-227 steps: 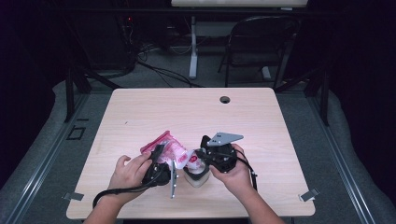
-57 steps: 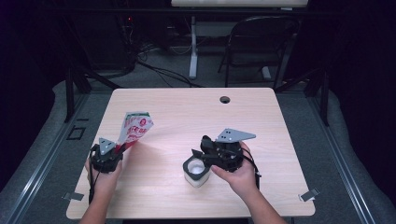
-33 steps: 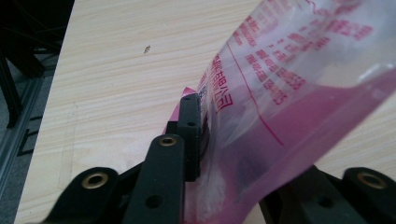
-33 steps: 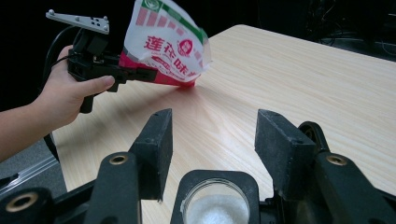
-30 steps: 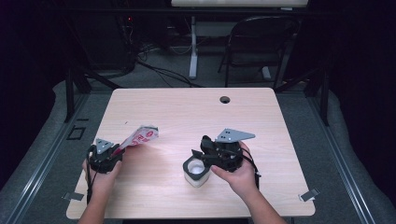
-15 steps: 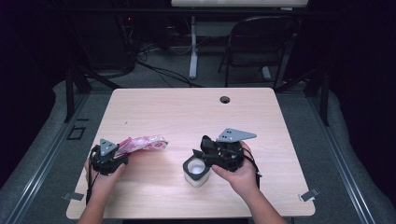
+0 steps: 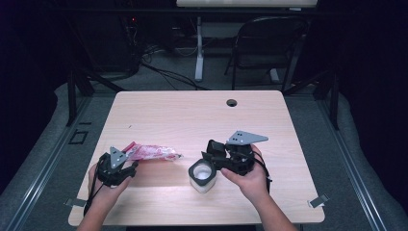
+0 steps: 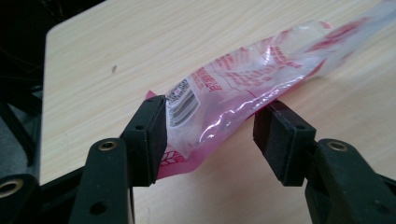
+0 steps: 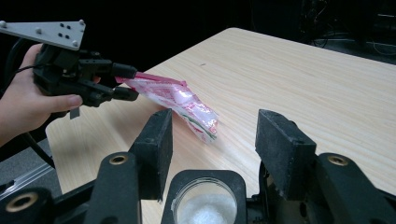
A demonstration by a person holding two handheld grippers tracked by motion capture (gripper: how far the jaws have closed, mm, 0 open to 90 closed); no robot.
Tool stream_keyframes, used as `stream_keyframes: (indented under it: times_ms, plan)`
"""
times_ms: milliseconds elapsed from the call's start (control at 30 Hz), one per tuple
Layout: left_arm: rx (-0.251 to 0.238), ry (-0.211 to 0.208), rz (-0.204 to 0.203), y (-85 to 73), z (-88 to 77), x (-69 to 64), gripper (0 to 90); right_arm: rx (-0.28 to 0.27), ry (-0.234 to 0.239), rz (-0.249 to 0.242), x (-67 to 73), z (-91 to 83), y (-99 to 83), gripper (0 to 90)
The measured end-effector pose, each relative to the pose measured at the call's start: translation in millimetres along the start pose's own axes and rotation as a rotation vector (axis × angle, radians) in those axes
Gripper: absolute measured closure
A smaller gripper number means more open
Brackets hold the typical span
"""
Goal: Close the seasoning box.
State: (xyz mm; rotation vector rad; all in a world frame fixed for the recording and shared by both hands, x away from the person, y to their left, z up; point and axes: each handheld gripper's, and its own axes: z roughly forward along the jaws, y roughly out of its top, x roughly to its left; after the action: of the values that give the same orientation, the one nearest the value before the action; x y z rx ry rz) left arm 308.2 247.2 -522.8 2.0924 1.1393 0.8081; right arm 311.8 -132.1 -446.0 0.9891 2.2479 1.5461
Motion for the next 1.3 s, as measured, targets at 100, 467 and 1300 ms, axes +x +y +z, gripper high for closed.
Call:
stream_keyframes:
  times_ms: [100, 467, 1300]
  plan:
    - [0.018, -0.028, -0.002, -2.0, -1.9, -3.2, 38.7, -0.002, -0.006, 0.003, -1.0, -0.9, 0.1, 46.4]
    - [-0.022, -0.047, -0.043, -9.4, -20.1, -7.0, 32.6, -0.007, -0.028, -0.003, -5.6, -4.6, 1.4, 46.8]
    - [-0.025, -0.159, -0.142, -18.1, -5.9, -4.3, 35.4, 0.017, -0.026, 0.021, -20.3, -11.5, -1.6, 60.1]
